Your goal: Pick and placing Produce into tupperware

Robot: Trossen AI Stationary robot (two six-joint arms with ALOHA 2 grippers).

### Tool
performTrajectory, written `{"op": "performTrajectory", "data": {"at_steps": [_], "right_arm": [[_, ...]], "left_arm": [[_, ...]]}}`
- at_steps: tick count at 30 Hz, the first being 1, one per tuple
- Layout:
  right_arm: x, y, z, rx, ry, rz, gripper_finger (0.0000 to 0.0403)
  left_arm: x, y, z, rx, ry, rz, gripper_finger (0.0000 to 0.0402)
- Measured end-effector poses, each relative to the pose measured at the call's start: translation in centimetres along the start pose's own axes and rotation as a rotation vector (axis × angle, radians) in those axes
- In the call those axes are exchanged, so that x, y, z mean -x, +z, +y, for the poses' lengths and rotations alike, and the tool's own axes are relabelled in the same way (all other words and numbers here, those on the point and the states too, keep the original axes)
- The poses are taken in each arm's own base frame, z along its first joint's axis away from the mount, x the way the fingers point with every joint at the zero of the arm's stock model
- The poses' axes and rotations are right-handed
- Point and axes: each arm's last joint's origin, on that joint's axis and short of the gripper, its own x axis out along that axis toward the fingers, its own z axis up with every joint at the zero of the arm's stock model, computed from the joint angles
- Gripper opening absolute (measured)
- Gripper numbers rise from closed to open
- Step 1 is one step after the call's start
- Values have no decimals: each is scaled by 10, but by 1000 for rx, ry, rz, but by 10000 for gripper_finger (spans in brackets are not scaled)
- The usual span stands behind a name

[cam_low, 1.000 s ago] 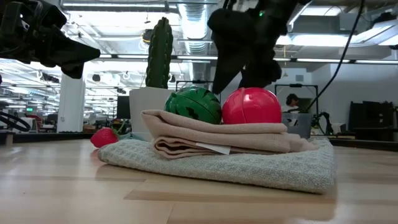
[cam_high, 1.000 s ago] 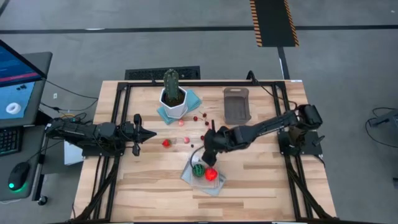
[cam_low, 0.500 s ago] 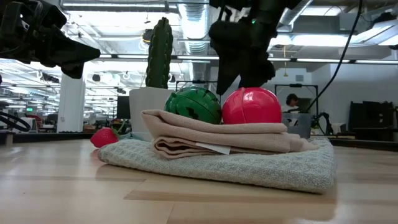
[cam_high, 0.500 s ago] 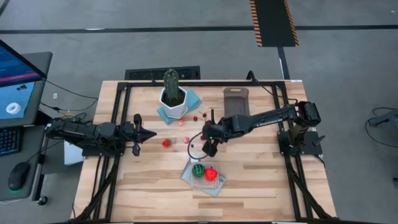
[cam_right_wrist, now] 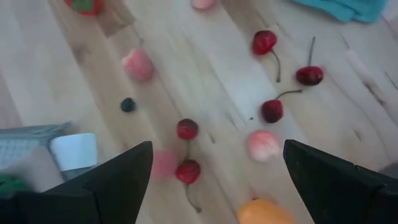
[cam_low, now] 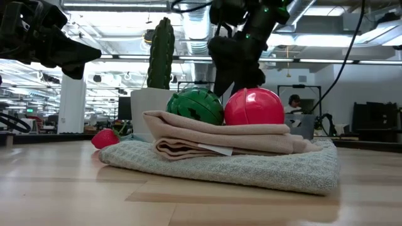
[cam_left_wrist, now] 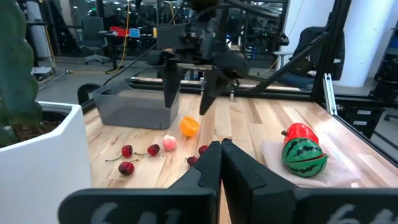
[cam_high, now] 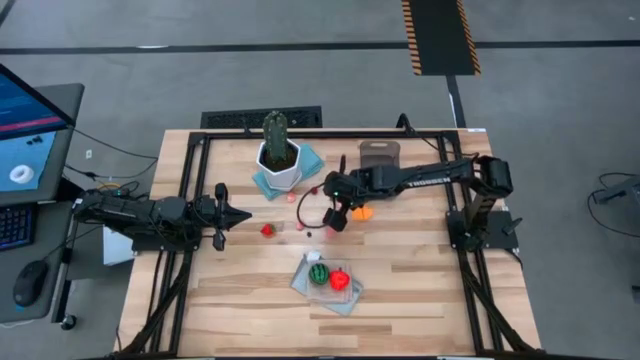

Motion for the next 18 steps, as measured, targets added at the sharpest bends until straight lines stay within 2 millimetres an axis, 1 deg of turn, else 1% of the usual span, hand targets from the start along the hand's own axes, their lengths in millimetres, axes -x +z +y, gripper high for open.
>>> {"op": "performTrajectory", "data": {"at_steps": [6, 15, 16, 18], "right_arm": [[-11, -8, -12, -9, -23, 32, 384], [-11, -3, -18, -7, -25, 1, 384], [-13, -3, -19, -8, -28, 5, 384], [-23, -3, -20, -10, -33, 19, 384]], "left_arm": [[0, 0, 0, 0, 0, 0, 0], [0, 0, 0, 0, 0, 0, 0], [0, 0, 0, 0, 0, 0, 0], [0, 0, 0, 0, 0, 0, 0]]}}
